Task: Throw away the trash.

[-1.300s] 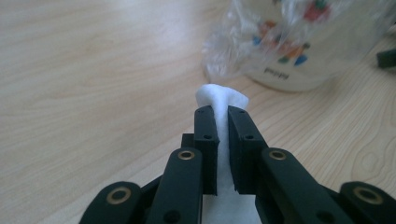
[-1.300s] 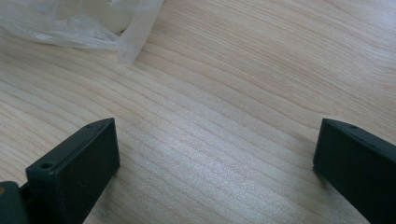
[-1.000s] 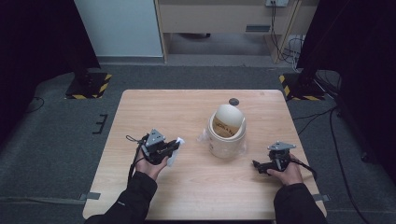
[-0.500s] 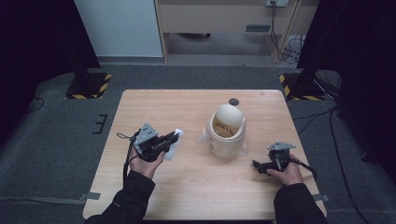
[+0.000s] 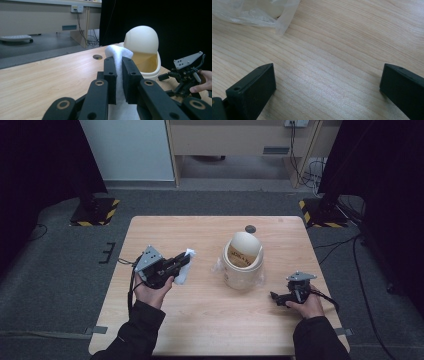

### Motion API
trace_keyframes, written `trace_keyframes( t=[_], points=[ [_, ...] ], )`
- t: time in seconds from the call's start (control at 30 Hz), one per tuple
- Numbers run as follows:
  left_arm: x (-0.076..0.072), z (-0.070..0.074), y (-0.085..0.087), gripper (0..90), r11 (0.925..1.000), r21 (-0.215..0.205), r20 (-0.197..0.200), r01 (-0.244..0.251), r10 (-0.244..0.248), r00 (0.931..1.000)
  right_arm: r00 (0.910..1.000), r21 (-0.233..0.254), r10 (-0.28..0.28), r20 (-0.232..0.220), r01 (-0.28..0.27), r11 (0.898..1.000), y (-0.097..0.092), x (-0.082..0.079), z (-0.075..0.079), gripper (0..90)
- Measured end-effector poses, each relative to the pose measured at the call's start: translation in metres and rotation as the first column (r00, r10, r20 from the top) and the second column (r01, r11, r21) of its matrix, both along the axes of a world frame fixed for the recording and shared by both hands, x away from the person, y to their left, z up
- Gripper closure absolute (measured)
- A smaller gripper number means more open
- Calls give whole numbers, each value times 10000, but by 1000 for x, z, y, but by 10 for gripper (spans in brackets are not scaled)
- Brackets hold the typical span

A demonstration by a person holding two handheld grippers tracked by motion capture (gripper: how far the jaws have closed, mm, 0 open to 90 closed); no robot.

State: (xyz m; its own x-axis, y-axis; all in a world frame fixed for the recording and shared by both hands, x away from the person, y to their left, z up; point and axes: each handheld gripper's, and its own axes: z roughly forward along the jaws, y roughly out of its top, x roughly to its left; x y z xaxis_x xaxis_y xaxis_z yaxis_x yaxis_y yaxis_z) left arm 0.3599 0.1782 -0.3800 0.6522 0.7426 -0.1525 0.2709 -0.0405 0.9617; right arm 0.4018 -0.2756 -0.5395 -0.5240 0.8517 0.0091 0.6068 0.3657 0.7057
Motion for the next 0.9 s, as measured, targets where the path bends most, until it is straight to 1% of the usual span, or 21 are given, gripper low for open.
trace_keyframes(
  t=[0.17, 0.4, 0.53, 0.63, 0.73, 0.9],
  points=[
    [3, 8, -6, 820, 9998, -170, 301, 55, -50, 9995, 10000, -26, 15, -4, -15, 10000, 0, 0, 0, 5],
    [14, 15, -25, 819, 9989, -392, 509, 243, -223, 9985, 10000, -12, 8, 5, -8, 10000, 0, 0, 0, 5],
    [21, 16, -37, 818, 9984, -434, 563, 354, -329, 9979, 10000, -12, 7, 4, -7, 10000, 0, 0, 0, 5],
    [25, 16, -46, 817, 9983, -364, 673, 466, -441, 9968, 10000, -10, 6, 1, -6, 10000, 0, 0, 0, 5],
    [30, 15, -54, 816, 9975, -498, 709, 502, -466, 9964, 10000, -12, 8, 5, -8, 10000, 0, 0, 0, 5],
    [35, 10, -66, 815, 9968, -554, 680, 582, -544, 9962, 10000, -19, 12, 0, -12, 10000, 0, 0, 0, 5]
  ],
)
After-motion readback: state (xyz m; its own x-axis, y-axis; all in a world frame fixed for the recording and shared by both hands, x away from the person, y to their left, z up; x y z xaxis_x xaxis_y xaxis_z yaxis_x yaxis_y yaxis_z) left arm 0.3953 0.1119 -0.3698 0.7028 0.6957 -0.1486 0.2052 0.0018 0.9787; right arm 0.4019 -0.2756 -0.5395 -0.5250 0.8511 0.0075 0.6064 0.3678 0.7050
